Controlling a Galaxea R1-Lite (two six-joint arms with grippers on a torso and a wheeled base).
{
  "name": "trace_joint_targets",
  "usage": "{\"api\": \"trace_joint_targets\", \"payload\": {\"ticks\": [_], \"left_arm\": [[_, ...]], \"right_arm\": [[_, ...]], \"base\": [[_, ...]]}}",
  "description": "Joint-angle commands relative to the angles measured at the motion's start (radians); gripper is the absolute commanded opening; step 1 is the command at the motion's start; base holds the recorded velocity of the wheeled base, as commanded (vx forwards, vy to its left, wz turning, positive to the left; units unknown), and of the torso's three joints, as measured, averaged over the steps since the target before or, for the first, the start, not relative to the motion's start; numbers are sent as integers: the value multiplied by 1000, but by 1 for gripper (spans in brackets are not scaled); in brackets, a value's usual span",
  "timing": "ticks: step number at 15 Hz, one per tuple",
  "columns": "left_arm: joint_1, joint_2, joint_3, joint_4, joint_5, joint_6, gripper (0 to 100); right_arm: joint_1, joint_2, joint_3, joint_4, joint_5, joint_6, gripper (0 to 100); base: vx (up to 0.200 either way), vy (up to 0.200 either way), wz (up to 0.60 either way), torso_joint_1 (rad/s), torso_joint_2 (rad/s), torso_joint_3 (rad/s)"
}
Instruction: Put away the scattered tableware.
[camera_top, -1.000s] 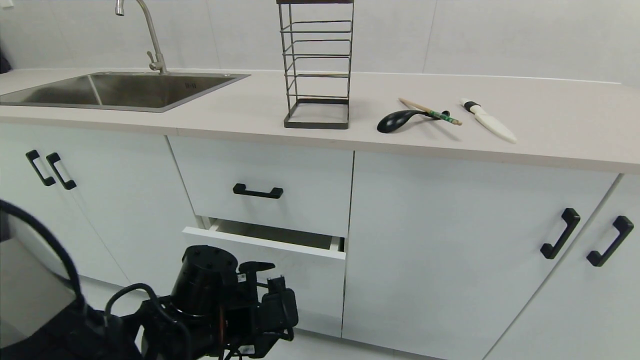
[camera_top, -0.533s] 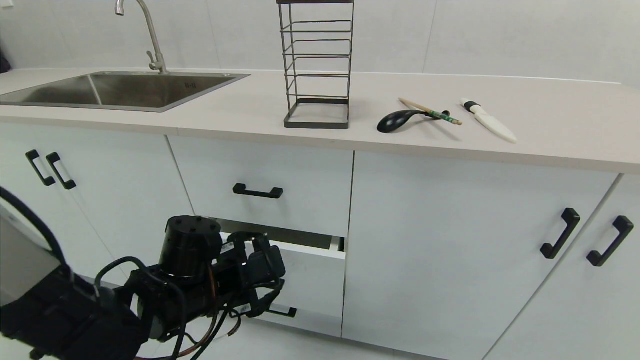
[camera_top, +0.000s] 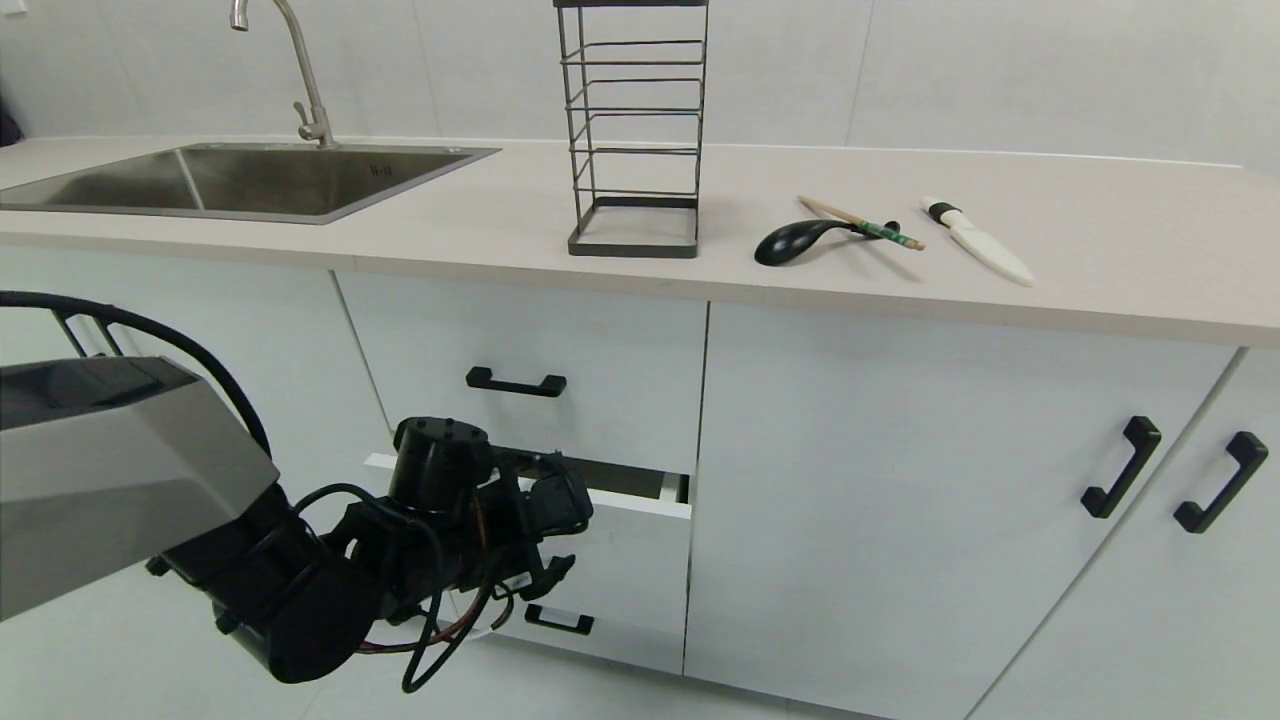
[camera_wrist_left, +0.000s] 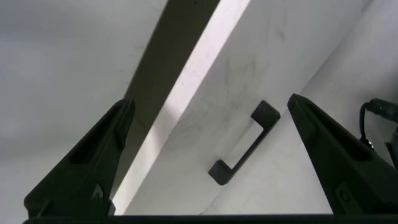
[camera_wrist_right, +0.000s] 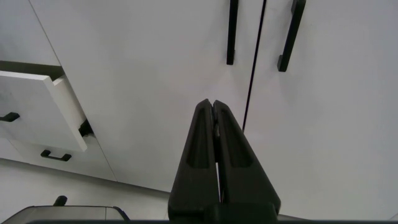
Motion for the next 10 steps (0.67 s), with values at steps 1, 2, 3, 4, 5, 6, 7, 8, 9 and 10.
{"api": "trace_joint_targets", "payload": {"ticks": [1,2,3,4,5,6,7,8,9,10], "left_arm": [[-4,45,-8,-1,1,0,100],[-6,46,-8,-1,0,0,100],[-6,48,-10,-1,0,0,100],[-6,51,-5,-4,0,0,100],[-6,51,2,-3,-14,2,100],[-7,49,10,-7,-22,2,100],[-10,45,42,-12,-33,2,100],[-12,34,85,-15,-33,-3,100],[-18,8,125,-17,-33,-5,100],[-21,-27,163,-17,-34,-5,100]], "right_arm": [[0,1,0,0,0,0,0],[0,1,0,0,0,0,0],[0,1,0,0,0,0,0],[0,1,0,0,0,0,0],[0,1,0,0,0,0,0],[0,1,0,0,0,0,0],[0,1,0,0,0,0,0],[0,1,0,0,0,0,0],[0,1,0,0,0,0,0],[0,1,2,0,0,0,0]], "base": [[0,0,0,0,0,0],[0,0,0,0,0,0],[0,0,0,0,0,0],[0,0,0,0,0,0],[0,0,0,0,0,0],[0,0,0,0,0,0],[0,0,0,0,0,0],[0,0,0,0,0,0],[0,0,0,0,0,0],[0,0,0,0,0,0]]}}
